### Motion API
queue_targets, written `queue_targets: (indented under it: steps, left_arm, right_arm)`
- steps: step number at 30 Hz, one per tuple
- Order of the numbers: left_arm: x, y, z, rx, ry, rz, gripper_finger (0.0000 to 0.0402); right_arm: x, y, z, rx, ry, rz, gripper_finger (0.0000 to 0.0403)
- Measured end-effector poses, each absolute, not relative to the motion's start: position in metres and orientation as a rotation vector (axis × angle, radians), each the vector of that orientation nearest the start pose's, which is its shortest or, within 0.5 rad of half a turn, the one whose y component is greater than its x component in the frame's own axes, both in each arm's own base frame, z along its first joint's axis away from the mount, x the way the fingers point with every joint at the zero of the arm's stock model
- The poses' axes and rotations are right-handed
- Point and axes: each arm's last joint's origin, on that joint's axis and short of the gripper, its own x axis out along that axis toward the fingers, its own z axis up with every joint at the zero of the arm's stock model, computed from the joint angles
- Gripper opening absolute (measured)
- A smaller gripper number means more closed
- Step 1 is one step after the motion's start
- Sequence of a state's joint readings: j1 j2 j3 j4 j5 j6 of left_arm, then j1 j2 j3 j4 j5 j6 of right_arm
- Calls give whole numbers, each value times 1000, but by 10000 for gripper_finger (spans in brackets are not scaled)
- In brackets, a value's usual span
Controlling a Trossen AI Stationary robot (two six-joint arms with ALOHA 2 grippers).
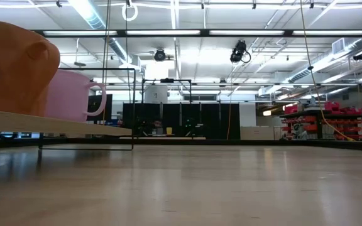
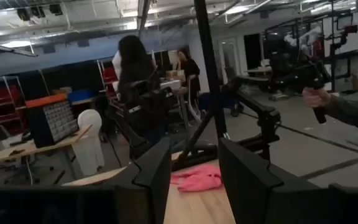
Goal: Stack small to large cups/mugs on shelf
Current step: Return to Home Position
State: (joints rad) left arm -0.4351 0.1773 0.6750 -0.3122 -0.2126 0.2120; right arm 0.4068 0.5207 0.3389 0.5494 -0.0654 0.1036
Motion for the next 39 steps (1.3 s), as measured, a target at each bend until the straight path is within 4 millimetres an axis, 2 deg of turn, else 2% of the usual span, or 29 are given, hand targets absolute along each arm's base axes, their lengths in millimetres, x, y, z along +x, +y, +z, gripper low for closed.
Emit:
queue_targets:
  steps: [7, 11, 16, 20, 23, 28, 39]
  left_arm:
    - [55, -17, 314, 158, -163, -163, 146]
    - [54, -17, 308, 127, -210, -150, 150]
    - [57, -18, 288, 117, -228, -145, 147]
    - [57, -17, 280, 125, -260, -108, 141]
    - [58, -13, 275, 148, -248, -4, 138]
    - [57, -5, 277, 198, -250, 192, 140]
    - [48, 13, 290, 279, -300, 616, 147]
  right_arm:
    - [125, 56, 282, 170, -323, 488, 51]
    - [126, 56, 282, 176, -316, 490, 51]
    - [129, 58, 279, 172, -297, 500, 51]
    - [130, 59, 278, 170, -287, 501, 51]
    - [132, 59, 277, 161, -276, 500, 51]
    - [132, 58, 277, 118, -291, 482, 51]
    - [139, 28, 278, 40, -307, 339, 51]
